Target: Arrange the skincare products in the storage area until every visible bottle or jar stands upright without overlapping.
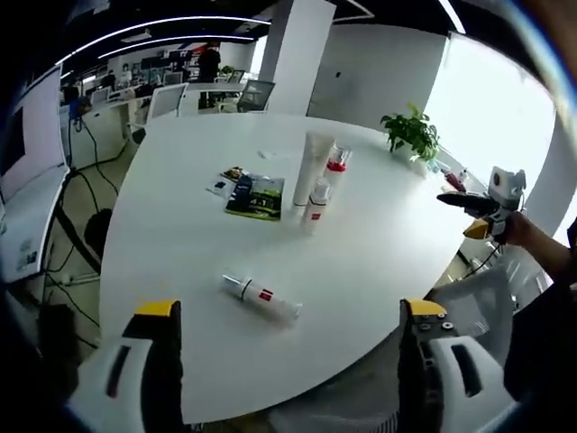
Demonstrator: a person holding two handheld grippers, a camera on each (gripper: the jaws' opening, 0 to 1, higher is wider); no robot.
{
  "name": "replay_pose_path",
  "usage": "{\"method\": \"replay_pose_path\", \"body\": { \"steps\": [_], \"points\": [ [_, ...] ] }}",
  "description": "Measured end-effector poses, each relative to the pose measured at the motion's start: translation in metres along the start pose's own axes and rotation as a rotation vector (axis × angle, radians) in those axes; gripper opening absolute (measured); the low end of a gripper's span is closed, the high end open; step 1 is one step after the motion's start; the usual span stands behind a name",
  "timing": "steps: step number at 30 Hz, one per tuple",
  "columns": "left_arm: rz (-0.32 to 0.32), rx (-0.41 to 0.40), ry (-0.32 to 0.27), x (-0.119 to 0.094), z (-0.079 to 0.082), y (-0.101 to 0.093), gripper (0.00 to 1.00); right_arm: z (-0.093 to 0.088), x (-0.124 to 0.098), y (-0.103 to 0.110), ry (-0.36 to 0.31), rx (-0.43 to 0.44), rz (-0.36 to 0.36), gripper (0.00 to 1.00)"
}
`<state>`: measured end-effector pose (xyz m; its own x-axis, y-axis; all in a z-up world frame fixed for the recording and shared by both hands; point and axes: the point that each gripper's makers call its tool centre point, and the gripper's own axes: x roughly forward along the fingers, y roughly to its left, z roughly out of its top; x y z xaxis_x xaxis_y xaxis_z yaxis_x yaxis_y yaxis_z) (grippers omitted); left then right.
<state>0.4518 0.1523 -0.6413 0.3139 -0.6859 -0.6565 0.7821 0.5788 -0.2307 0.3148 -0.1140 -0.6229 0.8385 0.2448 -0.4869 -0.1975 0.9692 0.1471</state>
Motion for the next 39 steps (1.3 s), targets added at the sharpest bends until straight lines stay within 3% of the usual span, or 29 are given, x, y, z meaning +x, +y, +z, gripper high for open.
{"method": "replay_pose_path", "body": {
  "steps": [11, 16, 18, 22, 39],
  "points": [
    [-0.015, -0.027, 0.051, 0.024, -0.012, -0.009, 0.86, -0.002, 0.000, -0.010, 0.014, 0.003, 0.008, 0.93],
    [-0.003, -0.025, 0.087, 0.037, -0.018, -0.004, 0.82, -0.003, 0.004, -0.012, 0.045, -0.015, 0.008, 0.93],
    [0.010, -0.066, 0.105, 0.043, -0.022, -0.001, 0.79, -0.003, 0.005, -0.013, 0.045, -0.014, 0.007, 0.93],
    [0.040, -0.079, 0.124, 0.055, -0.025, 0.006, 0.72, -0.004, 0.005, -0.014, 0.024, 0.042, 0.006, 0.93],
    [0.091, -0.085, 0.179, 0.100, -0.034, 0.022, 0.64, -0.021, 0.004, -0.028, 0.060, 0.102, -0.036, 0.91]
  ]
}}
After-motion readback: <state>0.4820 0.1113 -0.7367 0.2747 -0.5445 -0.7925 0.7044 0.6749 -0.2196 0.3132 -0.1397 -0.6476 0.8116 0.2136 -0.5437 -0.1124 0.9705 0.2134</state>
